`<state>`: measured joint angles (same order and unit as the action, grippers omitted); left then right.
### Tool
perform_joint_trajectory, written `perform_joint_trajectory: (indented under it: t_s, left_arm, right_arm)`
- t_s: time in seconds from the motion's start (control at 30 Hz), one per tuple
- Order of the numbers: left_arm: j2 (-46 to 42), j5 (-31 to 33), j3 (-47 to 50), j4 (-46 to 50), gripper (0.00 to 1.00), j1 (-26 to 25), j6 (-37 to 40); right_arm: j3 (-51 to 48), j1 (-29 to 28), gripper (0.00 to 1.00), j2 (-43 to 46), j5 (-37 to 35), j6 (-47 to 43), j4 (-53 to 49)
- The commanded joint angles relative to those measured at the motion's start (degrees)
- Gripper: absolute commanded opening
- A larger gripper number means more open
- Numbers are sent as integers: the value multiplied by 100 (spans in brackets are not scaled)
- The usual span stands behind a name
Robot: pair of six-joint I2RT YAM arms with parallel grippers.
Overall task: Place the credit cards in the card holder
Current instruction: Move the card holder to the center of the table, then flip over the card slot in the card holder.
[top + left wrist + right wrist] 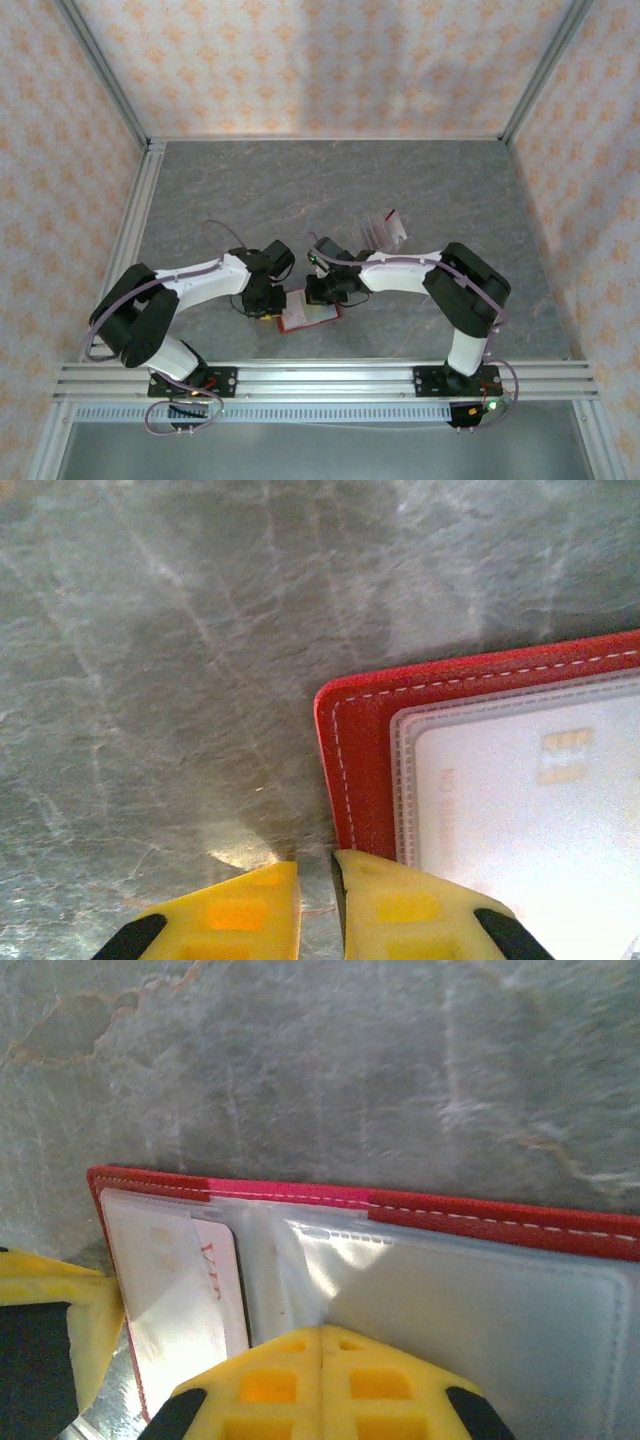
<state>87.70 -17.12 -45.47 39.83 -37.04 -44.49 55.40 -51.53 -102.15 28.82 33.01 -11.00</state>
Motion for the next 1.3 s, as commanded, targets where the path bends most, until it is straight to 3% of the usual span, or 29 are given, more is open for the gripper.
perform_joint_trajectory:
  t_s: [0.0,0.37,0.5,0.9,1.27]
  left_arm:
    - [493,33,-399,-653,17,-141,35]
    - [1205,-20,-1495,-424,16,-269,155]
    - [1049,40,-1590,-278,16,-250,164]
    - [731,-66,-1508,-330,16,-297,3]
    - [969,-73,-1562,-476,16,-482,-103]
  right_arm:
    - [-266,225,0,196,-780,168,-485]
    - [-616,341,0,997,-1208,298,-658]
    - [-281,353,6,1178,-1332,21,-1071]
    - [233,546,28,976,-1787,-751,-2147]
    - [361,573,29,606,-1839,-1031,-2259]
